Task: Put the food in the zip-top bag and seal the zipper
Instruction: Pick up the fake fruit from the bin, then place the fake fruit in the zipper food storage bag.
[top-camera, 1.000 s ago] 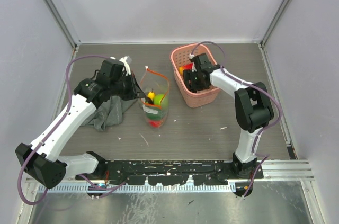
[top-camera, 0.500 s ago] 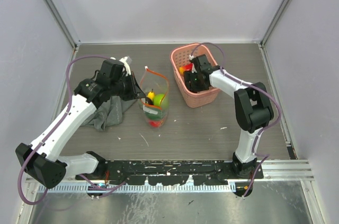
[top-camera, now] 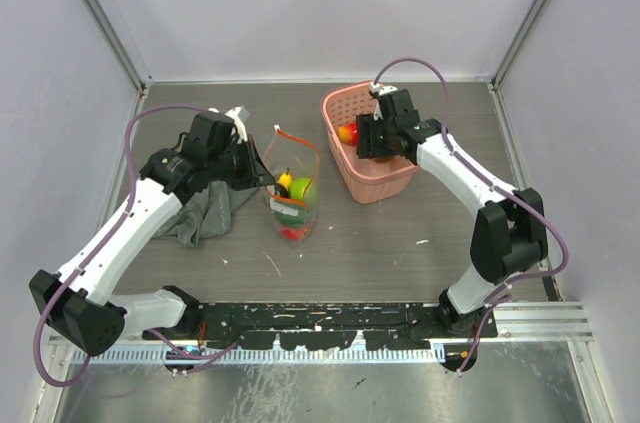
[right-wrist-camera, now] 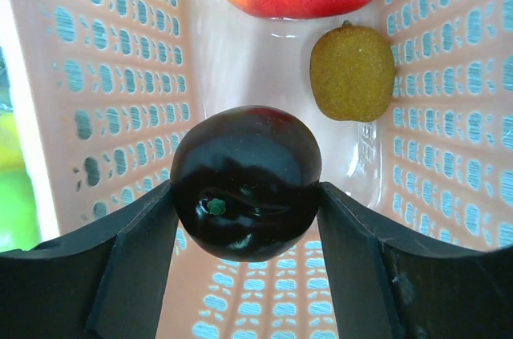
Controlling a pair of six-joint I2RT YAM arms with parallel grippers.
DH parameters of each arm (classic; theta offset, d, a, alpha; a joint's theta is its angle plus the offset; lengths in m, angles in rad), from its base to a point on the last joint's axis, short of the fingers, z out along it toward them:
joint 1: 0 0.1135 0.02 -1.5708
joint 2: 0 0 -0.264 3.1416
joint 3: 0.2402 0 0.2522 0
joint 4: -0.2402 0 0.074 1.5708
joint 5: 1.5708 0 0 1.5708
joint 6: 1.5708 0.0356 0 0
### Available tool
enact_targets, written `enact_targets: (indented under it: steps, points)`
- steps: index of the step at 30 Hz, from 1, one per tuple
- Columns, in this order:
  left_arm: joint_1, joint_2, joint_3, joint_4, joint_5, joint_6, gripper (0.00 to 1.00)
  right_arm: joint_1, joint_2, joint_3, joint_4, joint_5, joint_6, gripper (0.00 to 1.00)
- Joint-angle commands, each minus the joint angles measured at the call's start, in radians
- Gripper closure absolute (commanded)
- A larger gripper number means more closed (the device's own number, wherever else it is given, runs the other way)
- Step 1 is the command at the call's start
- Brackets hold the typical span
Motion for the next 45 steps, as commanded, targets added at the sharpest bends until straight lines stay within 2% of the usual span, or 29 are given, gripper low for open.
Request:
enact_targets:
  steps: [1,10,18,27,35,45]
  points:
    - [-0.003,-0.026,0.005,0.064,0.027,-0.009,1.00,0.022,-0.099,0.043,0.005,0.035,-0.018,0.58]
    - [-0.003,-0.022,0.006,0.065,0.027,-0.008,1.00,0.105,-0.238,0.087,0.020,0.068,-0.044,0.58]
    - [-0.003,-0.016,0.010,0.067,0.028,-0.010,1.00,0.238,-0.311,0.124,0.061,0.077,-0.077,0.58]
    - [-0.003,-0.025,0.007,0.062,0.027,-0.010,1.00,0.373,-0.327,0.102,0.181,-0.016,-0.097,0.59]
    - [-0.003,-0.033,0.003,0.064,0.026,-0.013,1.00,0.406,-0.275,0.094,0.243,-0.185,-0.049,0.58]
    - [-0.003,-0.051,-0.009,0.062,0.023,-0.016,1.00,0.407,-0.141,0.133,0.179,-0.156,-0.002,0.53]
